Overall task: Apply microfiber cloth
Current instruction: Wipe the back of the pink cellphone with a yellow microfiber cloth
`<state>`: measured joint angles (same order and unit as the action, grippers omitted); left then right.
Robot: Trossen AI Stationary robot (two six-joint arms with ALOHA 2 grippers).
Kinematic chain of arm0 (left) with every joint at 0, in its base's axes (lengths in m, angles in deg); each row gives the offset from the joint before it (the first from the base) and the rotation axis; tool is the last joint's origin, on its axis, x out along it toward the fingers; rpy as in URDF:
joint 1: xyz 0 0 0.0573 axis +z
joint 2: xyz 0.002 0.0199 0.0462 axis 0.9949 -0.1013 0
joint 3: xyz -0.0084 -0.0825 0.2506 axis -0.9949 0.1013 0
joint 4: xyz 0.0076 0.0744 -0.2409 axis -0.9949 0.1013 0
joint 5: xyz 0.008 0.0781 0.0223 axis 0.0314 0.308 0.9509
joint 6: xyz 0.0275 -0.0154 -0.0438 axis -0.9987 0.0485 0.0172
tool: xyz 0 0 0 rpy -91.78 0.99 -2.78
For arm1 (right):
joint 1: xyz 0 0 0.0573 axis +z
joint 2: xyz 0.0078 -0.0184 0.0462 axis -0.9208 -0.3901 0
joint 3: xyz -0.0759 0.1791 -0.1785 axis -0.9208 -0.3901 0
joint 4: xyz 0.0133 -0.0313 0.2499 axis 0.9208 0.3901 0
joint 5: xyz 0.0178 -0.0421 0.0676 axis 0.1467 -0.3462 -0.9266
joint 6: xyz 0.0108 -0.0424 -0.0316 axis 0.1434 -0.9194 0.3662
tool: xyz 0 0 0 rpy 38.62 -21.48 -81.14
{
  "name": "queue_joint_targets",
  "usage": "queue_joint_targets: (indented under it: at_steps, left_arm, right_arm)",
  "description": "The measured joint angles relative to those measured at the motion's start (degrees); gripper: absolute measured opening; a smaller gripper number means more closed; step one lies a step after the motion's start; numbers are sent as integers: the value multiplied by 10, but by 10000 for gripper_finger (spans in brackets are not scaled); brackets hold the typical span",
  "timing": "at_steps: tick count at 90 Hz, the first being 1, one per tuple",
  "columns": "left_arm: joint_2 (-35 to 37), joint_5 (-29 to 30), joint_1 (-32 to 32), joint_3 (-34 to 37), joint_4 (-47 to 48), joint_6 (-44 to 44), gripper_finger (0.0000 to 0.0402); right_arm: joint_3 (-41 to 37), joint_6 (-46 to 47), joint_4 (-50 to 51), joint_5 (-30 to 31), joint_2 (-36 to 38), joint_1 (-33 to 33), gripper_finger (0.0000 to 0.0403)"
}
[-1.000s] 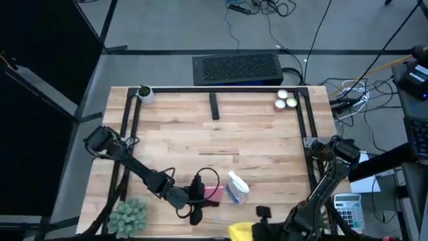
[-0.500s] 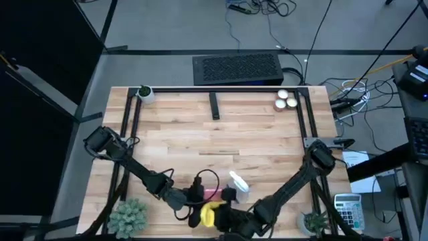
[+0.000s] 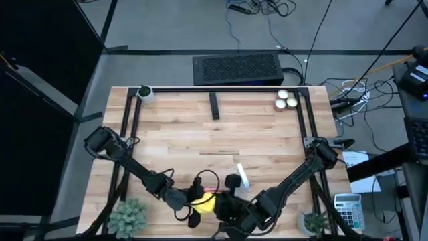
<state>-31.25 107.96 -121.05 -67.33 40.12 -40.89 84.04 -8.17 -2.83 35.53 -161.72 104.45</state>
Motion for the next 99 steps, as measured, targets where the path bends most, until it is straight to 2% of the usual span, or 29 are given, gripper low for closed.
queue_joint_targets:
  at_steps: [19,36,57,72,86,99]
  left_arm:
    - [-3,-7,-1,1,1,-5,9]
    - [-3,-1,0,1,-11,-5,9]
    - [3,12,0,-2,-26,-3,9]
    - [3,10,0,-2,-18,0,9]
    - [1,4,-1,-1,-13,0,9]
    - [-4,-8,-2,2,-17,-4,9]
  right_arm:
    - [1,52,3,-17,-56,18,9]
    - [1,52,21,-28,-46,19,9]
    - [-2,12,47,25,12,15,9]
    - [-2,9,49,57,23,14,9]
    - [0,49,48,46,1,21,9]
    - [0,102,42,2,-50,34,9]
